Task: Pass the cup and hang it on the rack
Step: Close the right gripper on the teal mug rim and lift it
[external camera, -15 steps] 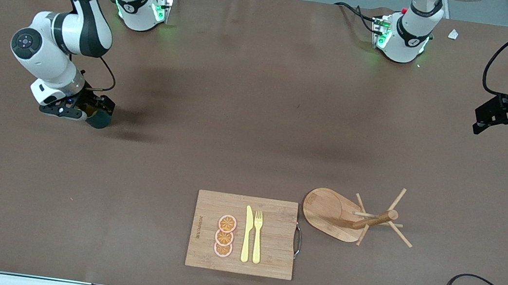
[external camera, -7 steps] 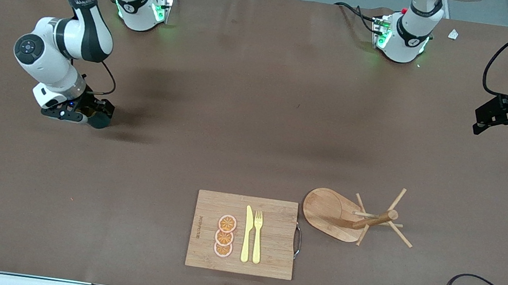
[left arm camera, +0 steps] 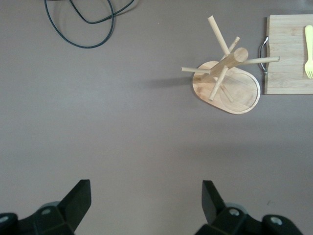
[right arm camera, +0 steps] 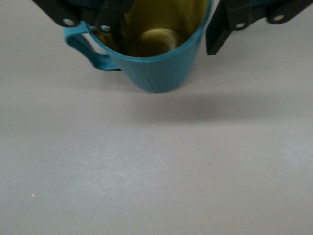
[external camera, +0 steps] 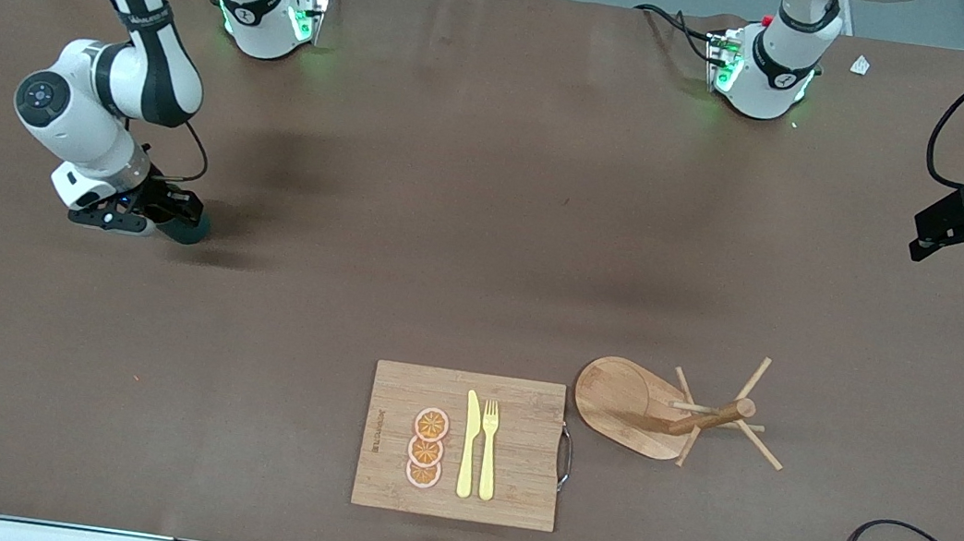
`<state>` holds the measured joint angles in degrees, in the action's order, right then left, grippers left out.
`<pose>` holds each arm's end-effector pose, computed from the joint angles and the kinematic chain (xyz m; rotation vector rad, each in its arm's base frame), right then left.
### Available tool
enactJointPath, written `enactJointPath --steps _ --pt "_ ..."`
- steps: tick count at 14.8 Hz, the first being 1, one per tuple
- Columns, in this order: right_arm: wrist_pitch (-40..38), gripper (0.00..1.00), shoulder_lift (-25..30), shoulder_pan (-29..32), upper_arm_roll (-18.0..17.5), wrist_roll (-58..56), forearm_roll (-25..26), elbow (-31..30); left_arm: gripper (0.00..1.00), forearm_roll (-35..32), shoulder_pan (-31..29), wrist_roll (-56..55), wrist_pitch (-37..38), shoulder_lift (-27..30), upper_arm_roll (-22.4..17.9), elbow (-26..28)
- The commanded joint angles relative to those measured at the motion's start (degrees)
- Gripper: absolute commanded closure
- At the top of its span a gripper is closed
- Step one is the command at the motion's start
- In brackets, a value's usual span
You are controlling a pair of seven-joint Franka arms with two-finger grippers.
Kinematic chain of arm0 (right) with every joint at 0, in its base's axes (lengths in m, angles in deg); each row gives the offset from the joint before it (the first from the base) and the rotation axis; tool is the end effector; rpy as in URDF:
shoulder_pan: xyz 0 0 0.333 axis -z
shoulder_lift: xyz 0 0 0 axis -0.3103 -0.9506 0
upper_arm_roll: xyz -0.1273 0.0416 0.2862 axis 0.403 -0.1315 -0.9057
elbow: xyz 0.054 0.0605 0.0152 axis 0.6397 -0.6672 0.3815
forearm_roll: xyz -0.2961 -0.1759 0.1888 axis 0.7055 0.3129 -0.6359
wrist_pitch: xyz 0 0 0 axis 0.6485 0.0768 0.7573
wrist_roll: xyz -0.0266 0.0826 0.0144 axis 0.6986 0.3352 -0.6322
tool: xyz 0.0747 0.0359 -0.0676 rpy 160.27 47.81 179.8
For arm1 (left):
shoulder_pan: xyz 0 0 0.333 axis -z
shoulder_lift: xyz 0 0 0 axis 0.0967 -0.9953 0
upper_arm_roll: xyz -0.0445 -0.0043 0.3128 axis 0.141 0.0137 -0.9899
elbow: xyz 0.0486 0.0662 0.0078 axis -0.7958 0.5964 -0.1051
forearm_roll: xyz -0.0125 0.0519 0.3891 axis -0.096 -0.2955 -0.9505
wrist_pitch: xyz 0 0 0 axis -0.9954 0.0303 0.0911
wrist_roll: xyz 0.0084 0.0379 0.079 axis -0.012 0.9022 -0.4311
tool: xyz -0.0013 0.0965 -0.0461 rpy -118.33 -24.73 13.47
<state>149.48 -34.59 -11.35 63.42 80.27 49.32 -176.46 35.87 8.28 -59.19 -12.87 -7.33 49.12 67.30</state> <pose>0.4773 -0.0498 0.2281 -3.1395 0.0283 0.0033 0.5573 -0.0370 0.6408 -3.1264 0.0379 -0.1517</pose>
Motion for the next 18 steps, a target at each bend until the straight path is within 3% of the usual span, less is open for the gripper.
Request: enactJointPath --steps 1,3,5,10,13,16,18 --pt "0.42 0.3 0.46 0.92 -0.66 -1.06 0.04 -0.76 0.0 0.41 -0.18 0.32 0.18 -0.02 0.17 -0.32" --pt "-0.19 0.3 0.46 0.74 -0.66 -0.36 0.04 -0.67 0.0 0.5 -0.18 0.32 0.18 -0.02 0.17 -0.32" --pt "-1.34 0.41 0.64 0.31 -0.75 0.51 0.04 -0.58 0.0 0.58 -0.26 0.49 0.18 -0.02 0.17 -0.32" --pt "-5.37 0.97 1.43 -1.8 -0.84 6.74 0.04 -0.06 0.0 0.32 -0.26 1.37 0.0 -0.02 0.17 -0.5" --pt "-12.04 1.0 2.74 -5.66 -1.01 15.87 -0.05 2.31 0.0 0.23 -0.18 3.12 0.18 -0.02 0.17 -0.5" --pt "-14.25 1.0 5.46 -9.87 -0.93 19.58 -3.29 2.76 0.0 0.49 -0.18 3.22 0.27 -0.11 0.17 -0.41" --pt "-19.42 1.0 6.96 -14.26 -1.01 28.77 -3.65 5.29 0.0 0.41 -0.09 3.39 0.27 -0.11 0.17 -0.59"
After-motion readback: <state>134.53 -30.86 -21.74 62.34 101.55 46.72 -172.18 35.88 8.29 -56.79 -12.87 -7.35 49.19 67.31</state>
